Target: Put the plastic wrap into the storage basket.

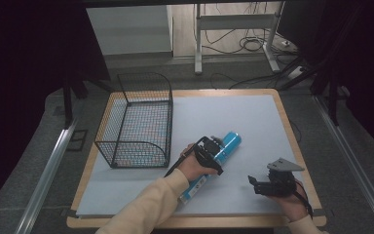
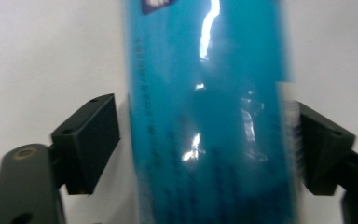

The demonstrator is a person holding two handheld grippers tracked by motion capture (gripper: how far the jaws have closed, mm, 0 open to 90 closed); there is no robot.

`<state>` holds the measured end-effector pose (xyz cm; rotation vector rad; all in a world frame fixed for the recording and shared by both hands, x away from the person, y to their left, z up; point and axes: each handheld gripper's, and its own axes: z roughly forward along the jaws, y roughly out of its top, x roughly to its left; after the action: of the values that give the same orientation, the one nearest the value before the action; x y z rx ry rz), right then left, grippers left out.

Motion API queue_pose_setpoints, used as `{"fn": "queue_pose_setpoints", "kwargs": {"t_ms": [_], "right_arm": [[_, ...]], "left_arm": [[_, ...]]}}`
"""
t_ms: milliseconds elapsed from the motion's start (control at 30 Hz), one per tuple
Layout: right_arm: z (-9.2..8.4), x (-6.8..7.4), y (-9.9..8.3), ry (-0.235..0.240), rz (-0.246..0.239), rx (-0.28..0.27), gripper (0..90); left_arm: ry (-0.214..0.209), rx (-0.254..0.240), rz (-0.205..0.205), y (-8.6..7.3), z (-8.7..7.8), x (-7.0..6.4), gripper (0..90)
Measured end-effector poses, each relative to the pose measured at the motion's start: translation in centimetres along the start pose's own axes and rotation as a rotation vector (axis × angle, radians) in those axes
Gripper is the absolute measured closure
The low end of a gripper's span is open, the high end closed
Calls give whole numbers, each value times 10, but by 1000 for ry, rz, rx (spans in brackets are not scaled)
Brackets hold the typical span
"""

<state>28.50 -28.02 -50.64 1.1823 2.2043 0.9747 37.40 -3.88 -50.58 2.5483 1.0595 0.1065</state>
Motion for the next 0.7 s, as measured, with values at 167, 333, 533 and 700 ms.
{"fn": "queue_pose_setpoints", "kwargs": {"t_ms": [167, 333, 533, 700], "right_arm": [[0, -1, 0, -1, 5, -2, 119], [0, 1, 0, 6, 1, 4, 120], [1, 0, 0, 4, 3, 4, 120], [0, -1, 0, -13, -6, 2, 120]], "left_arm": [[-16, -1, 20, 0, -2, -3, 293], [-53, -7, 0, -1, -2, 2, 296], [-79, -29, -28, -2, -2, 5, 300], [-78, -54, -17, -2, -7, 7, 304]]}}
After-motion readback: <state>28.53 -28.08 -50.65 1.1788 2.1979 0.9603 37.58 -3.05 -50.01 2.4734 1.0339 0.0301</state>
